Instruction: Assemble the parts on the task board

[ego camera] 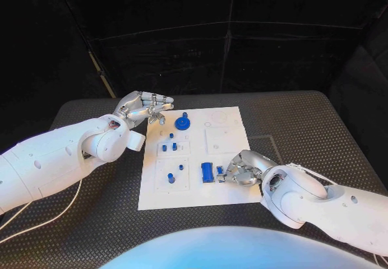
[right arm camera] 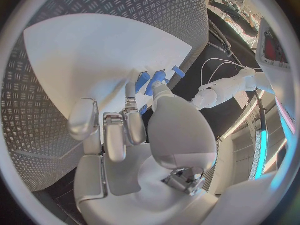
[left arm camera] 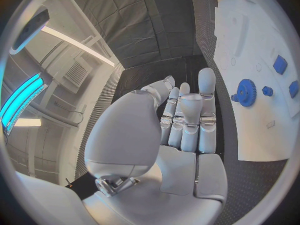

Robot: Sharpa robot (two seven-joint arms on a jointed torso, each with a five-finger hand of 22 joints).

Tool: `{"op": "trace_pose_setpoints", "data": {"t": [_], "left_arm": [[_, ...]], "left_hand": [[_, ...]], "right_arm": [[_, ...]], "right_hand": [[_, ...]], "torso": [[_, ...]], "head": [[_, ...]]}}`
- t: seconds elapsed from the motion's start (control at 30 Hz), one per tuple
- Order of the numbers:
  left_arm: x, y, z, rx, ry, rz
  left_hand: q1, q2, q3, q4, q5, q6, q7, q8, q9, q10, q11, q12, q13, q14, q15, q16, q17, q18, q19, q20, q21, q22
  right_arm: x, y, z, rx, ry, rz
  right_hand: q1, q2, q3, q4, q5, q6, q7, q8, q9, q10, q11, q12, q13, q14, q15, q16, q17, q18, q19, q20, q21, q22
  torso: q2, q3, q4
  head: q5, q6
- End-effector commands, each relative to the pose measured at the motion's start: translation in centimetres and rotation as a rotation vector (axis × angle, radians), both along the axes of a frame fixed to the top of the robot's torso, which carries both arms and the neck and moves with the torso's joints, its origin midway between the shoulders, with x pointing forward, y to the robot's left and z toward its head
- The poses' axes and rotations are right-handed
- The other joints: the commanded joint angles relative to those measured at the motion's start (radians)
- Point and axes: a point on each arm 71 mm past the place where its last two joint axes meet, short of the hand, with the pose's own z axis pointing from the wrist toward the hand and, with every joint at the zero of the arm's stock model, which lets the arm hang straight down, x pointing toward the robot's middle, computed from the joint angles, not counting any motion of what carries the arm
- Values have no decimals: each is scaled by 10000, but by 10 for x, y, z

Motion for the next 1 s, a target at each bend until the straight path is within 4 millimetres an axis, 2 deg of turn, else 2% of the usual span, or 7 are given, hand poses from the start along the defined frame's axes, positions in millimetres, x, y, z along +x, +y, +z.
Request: {"op": "trace_pose_setpoints", "data": {"t": [0.03, 0.17, 0.37, 0.5, 0.73, 1.0], "left_arm": [[0, -1, 1, -83, -3, -97], [0, -2, 1, -91, 2, -113], [0, -2, 1, -88, 10, -109], [0, -2, 1, -86, 13, -110], [0, -1, 1, -79, 15, -101], [0, -2, 1, -81, 16, -107]], "left_hand": [[12, 98, -32, -37, -7, -49, 31, 51, -14, -68, -21, 51, -13, -68, -5, -13, -15, 130, -38, -1, -38, -10], [12, 98, -32, -37, -7, -49, 31, 51, -14, -68, -21, 51, -13, -68, -5, -13, -15, 130, -38, -1, -38, -10], [4, 94, -36, -35, -7, -61, 40, 49, -17, -83, -15, 54, -15, -68, -2, -12, -19, 131, -39, -1, -55, -20], [4, 94, -36, -35, -7, -61, 40, 49, -17, -83, -15, 54, -15, -68, -2, -12, -19, 131, -39, -1, -55, -20], [4, 94, -36, -35, -7, -61, 40, 49, -17, -83, -15, 54, -15, -68, -2, -12, -19, 131, -39, -1, -55, -20], [4, 94, -36, -35, -7, -61, 40, 49, -17, -83, -15, 54, -15, -68, -2, -12, -19, 131, -39, -1, -55, -20]], "right_arm": [[-2, 4, 6, 493, -322, 414], [-3, -1, 5, 437, -219, 500], [-3, -5, 4, 303, -75, 566], [-2, -8, 2, 183, 10, 528], [0, -10, -1, 15, 108, 521], [2, -9, -3, -33, 90, 388]], "right_hand": [[66, 35, -60, 3, -74, -5, 54, -65, 14, 64, 11, 35, 965, 1030, 52, 13, 2406, -92, -32, 14, -9, 23], [324, 74, -153, -54, -119, 1, 51, -68, 28, 56, 7, 17, 951, 1027, 50, 6, 2391, -89, -36, 12, -16, 15], [682, 128, -248, -132, -137, 0, 57, -78, 43, 46, 10, 0, 941, 1026, 52, 3, 2385, -88, -44, 13, -26, 6], [810, 213, -274, -140, -138, 16, 55, -75, 52, 52, 9, 13, 952, 1027, 52, 6, 2391, -90, -38, 13, -20, 19], [1361, 386, -329, -328, -177, 51, 34, -63, 82, 52, -10, 14, 956, 1029, 37, 10, 2399, -89, -37, 4, -23, 26], [1428, 512, -376, -306, -257, 95, 26, -41, 99, 62, -18, 30, 969, 1031, 32, 14, 2408, -93, -27, -1, -14, 44]], "torso": [[-5, 10, -8], [-7, -8, 7], [-2, -8, 9], [5, -10, 33], [11, -9, 17], [10, -6, 10]], "head": [[-12, 1], [-35, 1], [-36, 1], [-28, 1], [5, 1], [11, 1]]}}
